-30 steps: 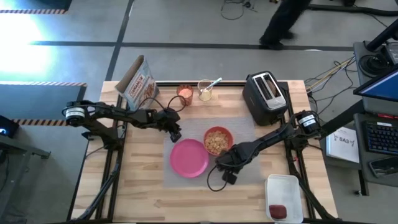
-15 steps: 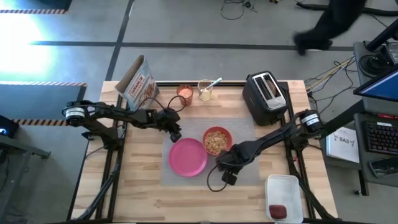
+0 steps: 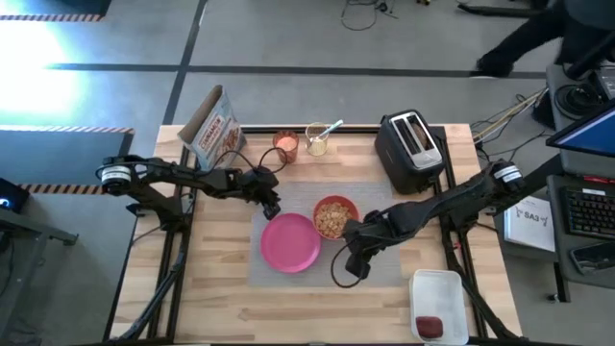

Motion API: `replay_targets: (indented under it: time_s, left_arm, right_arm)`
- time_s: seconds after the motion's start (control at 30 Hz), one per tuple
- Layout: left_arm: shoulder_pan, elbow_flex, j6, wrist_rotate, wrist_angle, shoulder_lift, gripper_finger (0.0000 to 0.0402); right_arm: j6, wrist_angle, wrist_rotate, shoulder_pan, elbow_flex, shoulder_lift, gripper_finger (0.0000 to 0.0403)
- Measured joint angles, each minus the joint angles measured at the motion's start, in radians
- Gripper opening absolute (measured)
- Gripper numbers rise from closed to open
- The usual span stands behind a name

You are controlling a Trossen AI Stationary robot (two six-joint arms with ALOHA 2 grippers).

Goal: Arrange a breakfast setting
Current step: Put the bread on the pink plate

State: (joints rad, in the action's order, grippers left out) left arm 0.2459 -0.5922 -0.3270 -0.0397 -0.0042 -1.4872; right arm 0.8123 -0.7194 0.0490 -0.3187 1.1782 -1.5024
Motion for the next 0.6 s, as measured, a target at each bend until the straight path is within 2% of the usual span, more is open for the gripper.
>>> replay_targets:
  time_s: [0.13,0.3,0.5,0.6]
  left_arm:
    - [-0.002,0.0,0.021,-0.047,0.069,0.0,0.0076]
    - [-0.002,0.0,0.056,-0.089,0.266,0.0,0.0076]
    - [-0.025,0.0,0.058,0.034,0.51,0.0,0.0076]
    - [-0.049,0.0,0.075,0.061,0.591,0.0,0.0076]
  right_arm:
    - [0.006,-0.015,0.001,0.0,-0.001,0.029,0.0009]
    - [0.002,-0.037,0.009,0.0,-0.001,0.028,0.0009]
    - [0.006,-0.033,-0.011,0.001,-0.002,0.015,0.0009]
    - [0.017,-0.03,-0.023,0.006,-0.002,0.015,0.0009]
